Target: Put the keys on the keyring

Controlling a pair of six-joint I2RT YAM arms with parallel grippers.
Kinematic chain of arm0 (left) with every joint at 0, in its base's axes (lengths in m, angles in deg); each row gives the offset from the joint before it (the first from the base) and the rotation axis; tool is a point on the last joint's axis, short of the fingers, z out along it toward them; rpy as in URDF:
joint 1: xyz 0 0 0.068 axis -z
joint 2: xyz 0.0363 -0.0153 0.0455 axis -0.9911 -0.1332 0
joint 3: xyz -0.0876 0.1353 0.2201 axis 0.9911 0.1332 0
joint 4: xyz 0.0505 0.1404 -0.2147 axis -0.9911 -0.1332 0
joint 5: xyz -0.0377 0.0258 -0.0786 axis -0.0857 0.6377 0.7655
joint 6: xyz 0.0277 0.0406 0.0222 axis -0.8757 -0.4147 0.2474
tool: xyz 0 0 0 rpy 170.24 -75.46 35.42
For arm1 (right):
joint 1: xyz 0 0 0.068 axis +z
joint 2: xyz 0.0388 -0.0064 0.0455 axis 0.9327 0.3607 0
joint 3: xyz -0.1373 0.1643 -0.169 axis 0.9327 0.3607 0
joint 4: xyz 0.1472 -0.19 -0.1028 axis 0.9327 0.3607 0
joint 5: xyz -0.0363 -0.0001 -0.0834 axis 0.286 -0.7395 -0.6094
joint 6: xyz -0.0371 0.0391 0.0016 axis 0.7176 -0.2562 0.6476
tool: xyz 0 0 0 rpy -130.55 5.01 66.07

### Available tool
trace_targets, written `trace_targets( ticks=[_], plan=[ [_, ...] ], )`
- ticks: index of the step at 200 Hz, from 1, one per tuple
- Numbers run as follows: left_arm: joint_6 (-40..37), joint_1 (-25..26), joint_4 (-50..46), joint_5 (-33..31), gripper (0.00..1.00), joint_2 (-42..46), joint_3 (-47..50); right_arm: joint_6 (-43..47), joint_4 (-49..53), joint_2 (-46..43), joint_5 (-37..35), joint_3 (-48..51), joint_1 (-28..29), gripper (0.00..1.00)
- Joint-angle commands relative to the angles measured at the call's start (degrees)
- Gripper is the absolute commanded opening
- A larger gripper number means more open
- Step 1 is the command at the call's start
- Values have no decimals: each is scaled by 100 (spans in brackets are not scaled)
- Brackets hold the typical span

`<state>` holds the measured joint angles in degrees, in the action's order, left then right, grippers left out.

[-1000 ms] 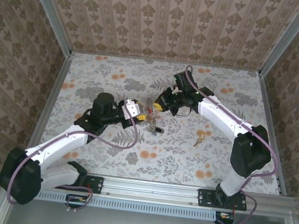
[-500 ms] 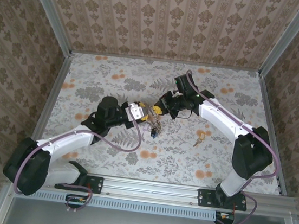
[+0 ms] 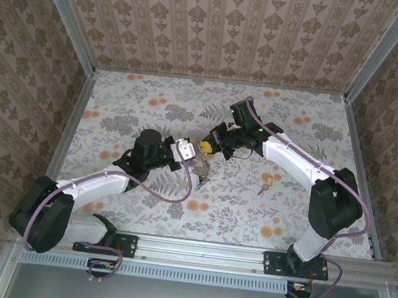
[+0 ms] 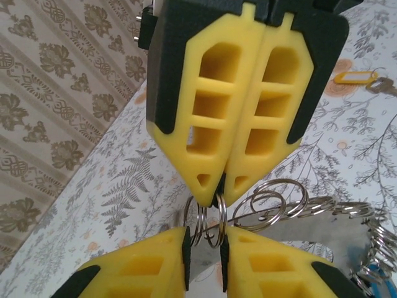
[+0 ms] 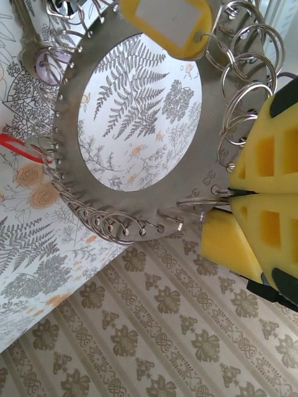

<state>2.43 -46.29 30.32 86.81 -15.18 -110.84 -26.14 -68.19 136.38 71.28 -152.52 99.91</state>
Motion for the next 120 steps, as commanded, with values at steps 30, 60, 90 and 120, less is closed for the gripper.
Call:
trace_targets(
  ticks=[30, 60, 90, 120],
  plan=[
    [124, 8, 411, -305, 21, -159, -106, -410, -143, -271, 238, 65, 76, 0],
    [253, 16, 711, -272, 21, -241, -112, -500, -191, -288, 203, 89, 135, 0],
    [278, 21, 864, -224, 22, -242, -106, -561, -193, -332, 102, 158, 165, 0],
    [343, 25, 959, -81, 22, -206, -72, -645, -247, -360, 22, 254, 165, 0]
  ],
)
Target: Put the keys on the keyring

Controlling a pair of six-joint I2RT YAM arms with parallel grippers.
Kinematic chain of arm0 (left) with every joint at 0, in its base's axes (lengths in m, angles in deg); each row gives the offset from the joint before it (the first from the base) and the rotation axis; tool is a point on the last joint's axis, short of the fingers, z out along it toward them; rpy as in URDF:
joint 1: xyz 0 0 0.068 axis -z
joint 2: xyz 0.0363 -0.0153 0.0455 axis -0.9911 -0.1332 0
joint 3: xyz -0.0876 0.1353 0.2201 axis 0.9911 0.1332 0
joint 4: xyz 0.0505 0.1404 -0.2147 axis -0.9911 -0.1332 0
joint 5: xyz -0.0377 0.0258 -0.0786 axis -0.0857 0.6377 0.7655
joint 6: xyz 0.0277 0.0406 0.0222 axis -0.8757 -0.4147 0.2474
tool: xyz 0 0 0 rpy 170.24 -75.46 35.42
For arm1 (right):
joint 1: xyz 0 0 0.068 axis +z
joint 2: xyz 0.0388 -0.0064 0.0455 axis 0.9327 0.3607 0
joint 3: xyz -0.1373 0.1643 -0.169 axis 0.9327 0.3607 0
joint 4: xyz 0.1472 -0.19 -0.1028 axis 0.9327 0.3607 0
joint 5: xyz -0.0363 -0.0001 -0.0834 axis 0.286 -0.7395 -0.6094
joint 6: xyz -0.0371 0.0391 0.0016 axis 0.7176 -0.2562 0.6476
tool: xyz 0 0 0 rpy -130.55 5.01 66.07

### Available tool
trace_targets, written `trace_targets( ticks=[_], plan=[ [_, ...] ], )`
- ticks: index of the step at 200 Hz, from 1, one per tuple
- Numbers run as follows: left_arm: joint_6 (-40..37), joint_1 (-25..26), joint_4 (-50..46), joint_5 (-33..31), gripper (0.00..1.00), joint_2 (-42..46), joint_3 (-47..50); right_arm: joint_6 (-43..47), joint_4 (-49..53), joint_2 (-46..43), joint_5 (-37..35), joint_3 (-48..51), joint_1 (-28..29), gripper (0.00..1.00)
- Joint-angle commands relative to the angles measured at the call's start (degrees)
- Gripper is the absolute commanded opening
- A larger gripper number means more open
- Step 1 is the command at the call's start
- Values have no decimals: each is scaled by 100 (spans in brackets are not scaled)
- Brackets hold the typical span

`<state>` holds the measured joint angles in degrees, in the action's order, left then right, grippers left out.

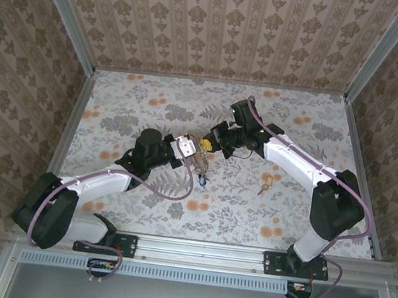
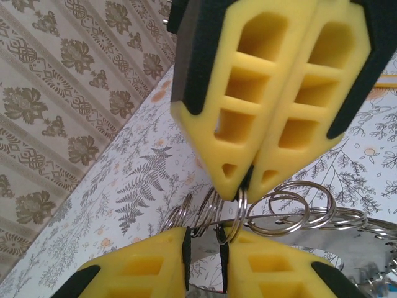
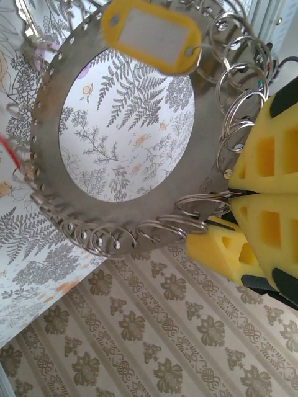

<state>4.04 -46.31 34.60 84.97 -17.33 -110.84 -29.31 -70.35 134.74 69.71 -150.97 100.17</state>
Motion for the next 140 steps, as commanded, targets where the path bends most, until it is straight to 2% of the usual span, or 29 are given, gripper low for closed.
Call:
trace_targets(
  ticks=[1, 102, 127, 140],
  plan=[
    [181, 27, 532, 108, 22, 12, -71, -323, -30, -195, 176, 100, 139, 0],
    [225, 263, 850, 205, 21, -64, -13, -572, -112, -236, -46, 151, 181, 0],
    [190, 289, 863, 89, 18, -29, -10, -640, -131, -262, -104, 200, 190, 0],
    [180, 294, 912, 20, 9, -10, 1, -644, -133, -274, -105, 206, 191, 0]
  ],
)
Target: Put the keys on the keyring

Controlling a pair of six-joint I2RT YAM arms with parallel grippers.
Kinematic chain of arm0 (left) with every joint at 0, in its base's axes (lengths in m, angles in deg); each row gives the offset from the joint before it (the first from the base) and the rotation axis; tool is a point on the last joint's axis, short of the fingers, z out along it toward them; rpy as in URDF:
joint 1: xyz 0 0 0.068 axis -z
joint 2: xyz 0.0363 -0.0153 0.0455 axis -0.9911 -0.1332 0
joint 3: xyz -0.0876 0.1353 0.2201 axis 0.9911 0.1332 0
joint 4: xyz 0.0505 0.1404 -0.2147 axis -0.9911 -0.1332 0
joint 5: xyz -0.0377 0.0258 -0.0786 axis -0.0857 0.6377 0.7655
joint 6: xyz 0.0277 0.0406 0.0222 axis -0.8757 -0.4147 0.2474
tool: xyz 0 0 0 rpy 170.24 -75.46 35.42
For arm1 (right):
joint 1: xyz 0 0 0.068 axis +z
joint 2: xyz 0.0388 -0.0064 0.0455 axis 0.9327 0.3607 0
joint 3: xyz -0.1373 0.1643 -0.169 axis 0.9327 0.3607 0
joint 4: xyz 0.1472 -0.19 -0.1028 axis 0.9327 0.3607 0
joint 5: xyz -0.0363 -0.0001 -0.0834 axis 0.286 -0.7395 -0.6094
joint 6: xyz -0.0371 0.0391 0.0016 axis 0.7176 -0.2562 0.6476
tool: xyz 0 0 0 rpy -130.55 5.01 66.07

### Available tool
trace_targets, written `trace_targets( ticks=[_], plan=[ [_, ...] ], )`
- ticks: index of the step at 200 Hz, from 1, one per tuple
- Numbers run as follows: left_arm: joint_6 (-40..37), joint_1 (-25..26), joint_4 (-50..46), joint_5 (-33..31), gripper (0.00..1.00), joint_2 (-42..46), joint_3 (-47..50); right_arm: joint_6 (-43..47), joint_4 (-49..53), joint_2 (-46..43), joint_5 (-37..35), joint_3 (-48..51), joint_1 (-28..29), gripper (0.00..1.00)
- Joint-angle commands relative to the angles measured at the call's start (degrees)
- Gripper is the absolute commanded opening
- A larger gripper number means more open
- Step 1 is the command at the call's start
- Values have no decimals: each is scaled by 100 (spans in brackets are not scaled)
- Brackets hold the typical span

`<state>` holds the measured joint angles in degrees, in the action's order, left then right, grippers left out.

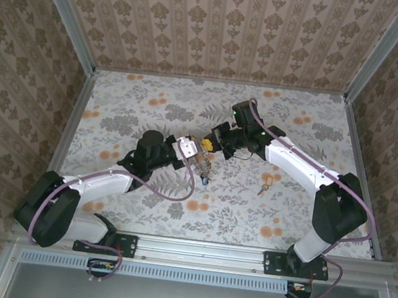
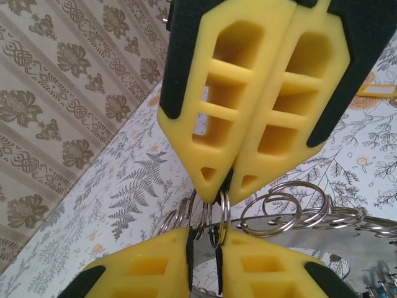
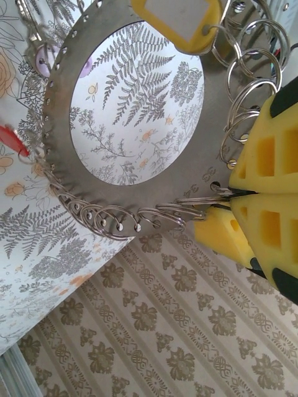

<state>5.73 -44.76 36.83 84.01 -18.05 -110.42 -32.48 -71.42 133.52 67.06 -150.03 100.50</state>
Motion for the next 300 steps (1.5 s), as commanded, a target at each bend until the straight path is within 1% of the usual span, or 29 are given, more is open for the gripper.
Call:
trace_targets(
  ticks=[1, 11, 48, 57, 72, 79, 94, 112, 128, 141, 145, 157, 158, 161, 163, 170, 171, 174, 180, 185, 188, 195, 205, 219, 232, 246, 269, 287, 300],
  plan=[
    [12, 141, 689, 110, 8, 63, -41, -327, -23, -151, 158, 112, 158, 0],
    [5, 142, 695, 58, 0, 87, -42, -327, -18, -158, 156, 119, 154, 0],
    [-10, 136, 656, -122, 0, 206, 6, 27, 224, -271, 30, 208, 119, 1],
    [-19, 128, 604, -111, 0, 245, 20, 181, 308, -317, 18, 226, 90, 6],
    [-13, 127, 472, -12, 0, 312, 20, 508, 502, -424, -63, 206, 16, 21],
    [-2, 125, 408, 35, 0, 334, 21, 648, 563, -501, -125, 209, -33, 26],
    [93, 109, 363, 106, 0, 378, 37, 1032, 664, -697, -281, 226, -158, 34],
    [280, 24, 316, 293, 0, 431, 55, 1653, 603, -957, -466, 290, -324, 41],
    [496, -89, 156, 579, 0, 505, 13, 2658, 420, -1210, -696, 299, -401, 42],
    [794, -226, -168, 918, 0, 578, -137, 3805, 228, -1368, -883, 329, -424, 42],
    [880, -281, -272, 1050, 0, 596, -189, 4205, 103, -1577, -897, 381, -422, 41],
    [1074, -414, -503, 1373, 0, 695, -268, 5302, -434, -1866, -809, 618, -422, 41],
    [1083, -421, -514, 1393, 0, 700, -269, 5552, -539, -1920, -799, 680, -422, 41],
    [1118, -452, -536, 1461, 0, 737, -266, 5748, -618, -1967, -781, 729, -415, 40],
    [1130, -466, -556, 1503, 0, 759, -269, 6095, -752, -2058, -739, 818, -413, 40],
    [1153, -517, -642, 1679, 0, 847, -273, 6643, -1096, -2228, -624, 1017, -411, 39],
    [1154, -525, -662, 1692, 0, 859, -272, 6909, -1096, -2257, -603, 1057, -412, 39],
    [1150, -544, -733, 1769, 0, 899, -289, 7114, -1275, -2338, -520, 1161, -413, 39],
    [1128, -572, -880, 1911, 0, 982, -316, 8003, -1457, -2514, -313, 1364, -405, 38],
    [1085, -598, -1038, 1981, 0, 1042, -346, 8624, -1427, -2617, -190, 1459, -404, 38],
    [1060, -607, -1126, 2157, 0, 1076, -369, 9012, -1323, -2667, -140, 1477, -400, 38],
    [990, -620, -1334, 2350, 0, 1145, -424, 9836, -1022, -2745, -162, 1454, -366, 39],
    [910, -629, -1611, 2545, 0, 1236, -484, 10711, -643, -2766, -196, 1430, -345, 42],
    [767, -629, -1909, 2804, 0, 1333, -545, 11933, -257, -2737, 3, 1419, -304, 45],
    [628, -629, -2109, 2970, 0, 1412, -561, 12720, -195, -2702, 118, 1479, -255, 45],
    [428, -623, -2352, 3098, 0, 1481, -600, 13220, -268, -2637, 340, 1499, -250, 44],
    [34, -596, -2831, 3285, 0, 1522, -748, 14085, -318, -2453, 856, 1458, -205, 36],
    [-257, -560, -3078, 3434, 0, 1539, -814, 14806, -204, -2313, 889, 1445, 20, 36],
    [-346, -542, -3112, 3515, 0, 1561, -815, 15094, -84, -2209, 870, 1375, 158, 37]
  ],
)
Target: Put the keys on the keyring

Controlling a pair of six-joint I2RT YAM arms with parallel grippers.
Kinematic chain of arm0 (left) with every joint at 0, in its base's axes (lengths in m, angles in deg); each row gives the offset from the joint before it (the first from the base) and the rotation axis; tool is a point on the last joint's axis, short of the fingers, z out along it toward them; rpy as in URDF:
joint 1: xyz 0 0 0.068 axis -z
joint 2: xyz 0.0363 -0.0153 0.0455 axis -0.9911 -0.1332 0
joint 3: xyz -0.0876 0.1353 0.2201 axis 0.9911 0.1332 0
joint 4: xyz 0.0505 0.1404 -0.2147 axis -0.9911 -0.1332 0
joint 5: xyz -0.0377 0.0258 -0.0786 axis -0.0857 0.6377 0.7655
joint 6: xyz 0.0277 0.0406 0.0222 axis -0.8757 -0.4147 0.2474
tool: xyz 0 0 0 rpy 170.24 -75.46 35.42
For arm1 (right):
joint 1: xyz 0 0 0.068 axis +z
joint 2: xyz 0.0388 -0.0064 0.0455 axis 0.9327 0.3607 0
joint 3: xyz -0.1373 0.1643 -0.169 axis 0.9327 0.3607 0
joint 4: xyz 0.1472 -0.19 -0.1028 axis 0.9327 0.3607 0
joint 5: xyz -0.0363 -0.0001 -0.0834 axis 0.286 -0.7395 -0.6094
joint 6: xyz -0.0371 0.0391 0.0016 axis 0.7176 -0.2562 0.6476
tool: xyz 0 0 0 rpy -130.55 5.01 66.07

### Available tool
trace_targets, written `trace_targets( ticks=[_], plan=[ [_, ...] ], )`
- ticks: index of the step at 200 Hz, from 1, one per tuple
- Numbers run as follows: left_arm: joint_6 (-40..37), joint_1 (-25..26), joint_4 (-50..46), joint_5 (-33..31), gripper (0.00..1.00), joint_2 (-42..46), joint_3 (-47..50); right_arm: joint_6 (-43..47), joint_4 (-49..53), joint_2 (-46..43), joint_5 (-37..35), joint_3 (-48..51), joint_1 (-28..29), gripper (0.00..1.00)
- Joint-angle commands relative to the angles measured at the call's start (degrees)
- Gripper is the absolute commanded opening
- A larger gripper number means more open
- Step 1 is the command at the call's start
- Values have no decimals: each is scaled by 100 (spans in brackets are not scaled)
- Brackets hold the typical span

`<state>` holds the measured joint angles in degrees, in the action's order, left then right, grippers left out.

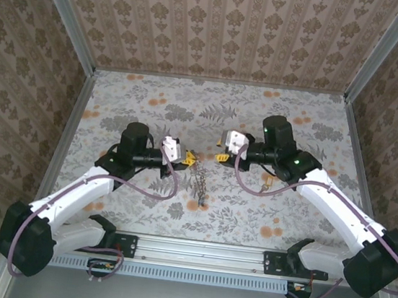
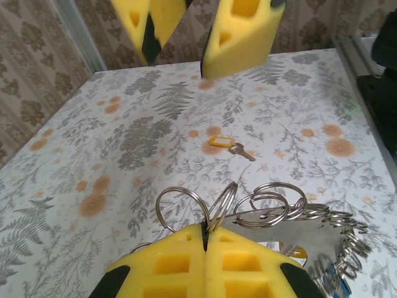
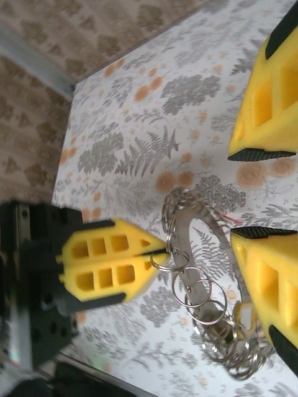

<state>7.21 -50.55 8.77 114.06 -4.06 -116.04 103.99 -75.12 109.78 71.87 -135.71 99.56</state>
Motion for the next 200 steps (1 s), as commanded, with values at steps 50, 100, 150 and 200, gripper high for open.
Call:
trace_targets(
  ticks=[50, 100, 150, 200],
  plan=[
    [-930, 103, -788, 777, 0, 158, -427, 2045, 473, 363, 111, -195, 668, 41],
    [-1148, 152, -807, 926, 0, 166, -421, 2070, 367, 504, 67, -212, 863, 40],
    [-1275, 176, -941, 1001, 0, 158, -467, 2101, 374, 543, 48, -204, 916, 28],
    [-1450, 200, -1057, 1045, 0, 179, -491, 1468, 160, 559, -27, -248, 838, 11]
  ],
)
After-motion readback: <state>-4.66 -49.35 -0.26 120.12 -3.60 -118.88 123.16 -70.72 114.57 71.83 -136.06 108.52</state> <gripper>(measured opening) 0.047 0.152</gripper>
